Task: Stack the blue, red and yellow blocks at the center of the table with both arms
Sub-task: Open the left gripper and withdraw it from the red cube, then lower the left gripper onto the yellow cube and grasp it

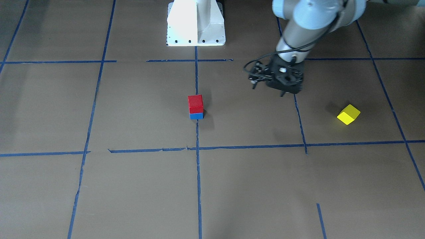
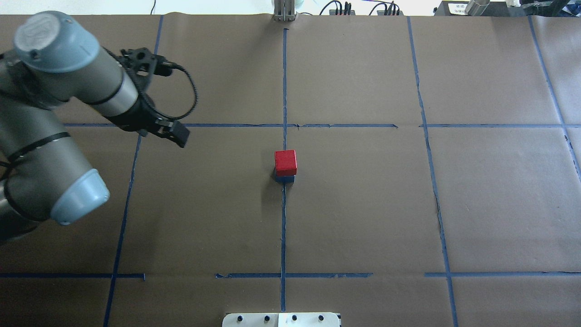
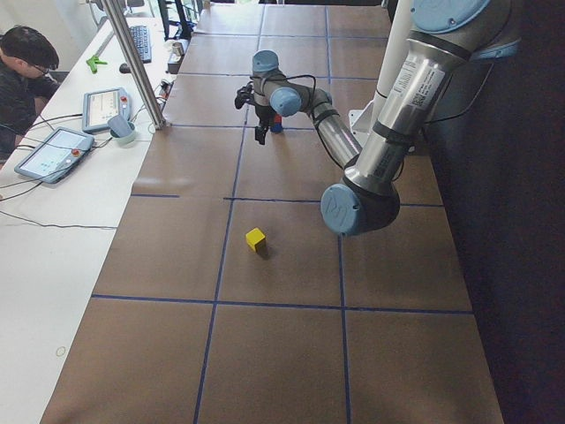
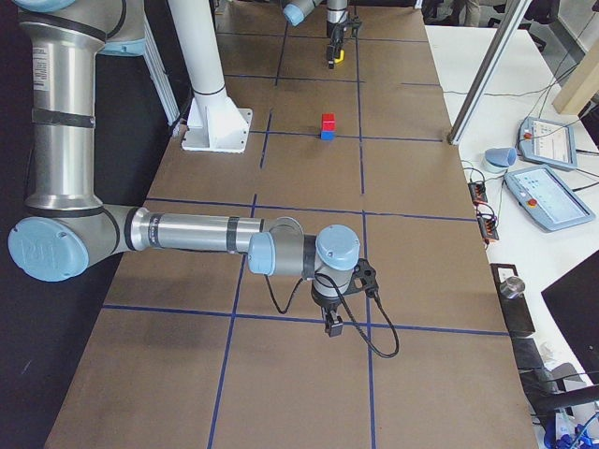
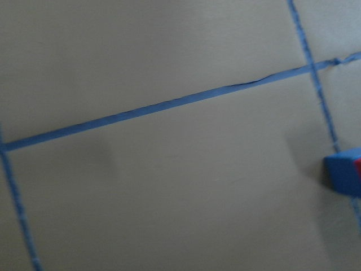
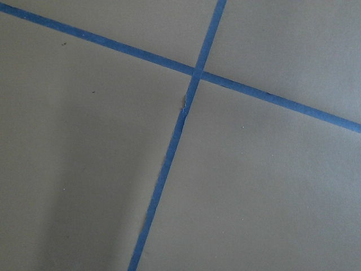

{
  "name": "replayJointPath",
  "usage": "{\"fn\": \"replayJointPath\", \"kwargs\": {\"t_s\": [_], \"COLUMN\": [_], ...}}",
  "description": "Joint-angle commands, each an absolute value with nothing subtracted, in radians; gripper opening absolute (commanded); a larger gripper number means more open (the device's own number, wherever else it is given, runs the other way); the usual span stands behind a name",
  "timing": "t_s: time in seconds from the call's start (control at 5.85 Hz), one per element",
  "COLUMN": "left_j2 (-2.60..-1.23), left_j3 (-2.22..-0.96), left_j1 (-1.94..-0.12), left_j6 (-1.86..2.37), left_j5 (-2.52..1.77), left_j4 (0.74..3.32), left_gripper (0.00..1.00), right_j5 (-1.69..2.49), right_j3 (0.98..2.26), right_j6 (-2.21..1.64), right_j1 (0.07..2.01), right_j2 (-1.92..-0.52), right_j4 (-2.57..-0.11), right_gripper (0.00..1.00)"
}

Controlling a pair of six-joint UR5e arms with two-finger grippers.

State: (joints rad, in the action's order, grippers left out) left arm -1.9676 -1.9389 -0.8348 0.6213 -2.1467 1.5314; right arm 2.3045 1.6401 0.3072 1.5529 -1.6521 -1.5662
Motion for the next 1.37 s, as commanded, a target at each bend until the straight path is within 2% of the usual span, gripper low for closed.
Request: {"fn": "replayJointPath", "kwargs": {"t_s": [0.0,0.17,0.34,0.51,0.68,1.2], "left_j2": [-1.768,-1.711,-1.677,-1.640,-1.649,-1.676], "left_j3": [-1.959,-1.945,-1.904,-1.784,-1.673,-1.579], "left_j1": [-0.993,-1.040,-1.049,-1.049,-1.052,-1.054], "left_j6": [0.140,-0.088,-0.116,-0.115,-0.109,-0.115], "left_j5": [-2.261,-2.260,-2.260,-2.261,-2.261,-2.261], "left_j4": [1.540,1.540,1.596,1.813,1.927,1.934], "left_gripper": [1.00,1.00,1.00,1.00,0.99,0.99], "right_j5": [2.306,2.306,2.306,2.306,2.306,2.306], "right_j3": [1.640,1.641,1.641,1.641,1.641,1.641], "right_j6": [0.308,0.307,0.307,0.307,0.307,0.308], "right_j1": [1.554,1.554,1.554,1.552,1.554,1.554], "right_j2": [-1.652,-1.652,-1.652,-1.652,-1.652,-1.652], "right_j4": [-1.566,-1.566,-1.566,-1.566,-1.566,-1.566], "right_gripper": [1.00,1.00,1.00,1.00,1.00,1.00]}}
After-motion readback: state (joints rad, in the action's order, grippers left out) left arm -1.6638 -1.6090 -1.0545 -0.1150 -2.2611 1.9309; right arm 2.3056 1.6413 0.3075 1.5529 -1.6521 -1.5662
